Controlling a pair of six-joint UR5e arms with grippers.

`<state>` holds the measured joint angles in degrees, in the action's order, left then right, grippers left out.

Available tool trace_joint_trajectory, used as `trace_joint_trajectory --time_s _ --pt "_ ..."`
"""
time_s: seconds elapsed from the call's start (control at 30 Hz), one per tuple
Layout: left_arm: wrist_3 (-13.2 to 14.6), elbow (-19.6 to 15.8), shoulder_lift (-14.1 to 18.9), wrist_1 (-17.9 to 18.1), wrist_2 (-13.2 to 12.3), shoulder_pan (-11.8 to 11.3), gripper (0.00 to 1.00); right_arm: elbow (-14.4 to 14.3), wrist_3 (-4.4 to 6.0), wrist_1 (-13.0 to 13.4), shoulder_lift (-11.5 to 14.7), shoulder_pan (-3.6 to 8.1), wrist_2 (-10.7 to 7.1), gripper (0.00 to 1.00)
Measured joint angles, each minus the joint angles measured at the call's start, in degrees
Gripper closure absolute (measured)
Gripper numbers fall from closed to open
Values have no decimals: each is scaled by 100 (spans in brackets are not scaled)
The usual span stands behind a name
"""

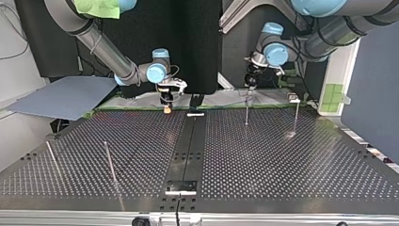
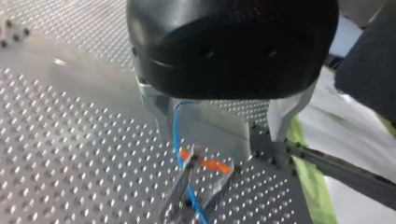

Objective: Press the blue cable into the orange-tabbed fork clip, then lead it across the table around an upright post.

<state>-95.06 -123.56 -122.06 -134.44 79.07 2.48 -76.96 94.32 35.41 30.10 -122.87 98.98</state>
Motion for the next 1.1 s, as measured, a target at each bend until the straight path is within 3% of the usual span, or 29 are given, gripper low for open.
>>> trace_joint_trajectory --time_s 0.23,0.5,0.83,1.1 --pt "37 0 -3 133 250 214 0 0 0 24 -12 -22 -8 100" --pt "-352 32 -5 480 585 429 0 1 -13 35 -153 -42 -43 100" --pt "-870 180 -9 411 1006 688 0 4 -99 45 -205 -33 -49 100" --pt "-950 229 -21 442 1394 896 0 18 -105 46 -204 -36 -49 100"
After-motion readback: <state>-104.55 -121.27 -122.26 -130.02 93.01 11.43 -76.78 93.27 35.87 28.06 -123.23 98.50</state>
